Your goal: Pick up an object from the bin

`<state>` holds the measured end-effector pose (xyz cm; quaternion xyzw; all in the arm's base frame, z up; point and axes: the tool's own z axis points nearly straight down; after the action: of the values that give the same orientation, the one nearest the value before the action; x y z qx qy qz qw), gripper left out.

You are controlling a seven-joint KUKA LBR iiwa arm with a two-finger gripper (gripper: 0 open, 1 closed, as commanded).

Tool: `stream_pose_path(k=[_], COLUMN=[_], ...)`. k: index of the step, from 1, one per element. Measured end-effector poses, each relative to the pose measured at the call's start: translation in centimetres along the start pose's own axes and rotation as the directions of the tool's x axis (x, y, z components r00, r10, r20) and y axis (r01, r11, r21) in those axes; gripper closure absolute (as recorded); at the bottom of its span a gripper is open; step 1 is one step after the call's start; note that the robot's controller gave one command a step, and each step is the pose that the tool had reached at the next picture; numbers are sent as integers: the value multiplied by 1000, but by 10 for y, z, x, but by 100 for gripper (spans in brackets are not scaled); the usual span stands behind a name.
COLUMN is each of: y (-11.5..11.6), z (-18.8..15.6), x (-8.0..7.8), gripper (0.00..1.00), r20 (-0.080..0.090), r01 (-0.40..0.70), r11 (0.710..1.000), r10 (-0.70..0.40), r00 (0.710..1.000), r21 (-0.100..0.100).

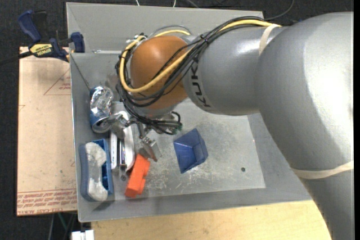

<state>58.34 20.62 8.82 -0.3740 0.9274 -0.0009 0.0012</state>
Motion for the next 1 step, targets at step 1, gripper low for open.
stream_pose_path(k=[1], y=[44], z=[-43], x=[-9], gripper=[0], r20=[17], r01=[-245], r11=[970], r10=[245], r00=[969], r21=[-10])
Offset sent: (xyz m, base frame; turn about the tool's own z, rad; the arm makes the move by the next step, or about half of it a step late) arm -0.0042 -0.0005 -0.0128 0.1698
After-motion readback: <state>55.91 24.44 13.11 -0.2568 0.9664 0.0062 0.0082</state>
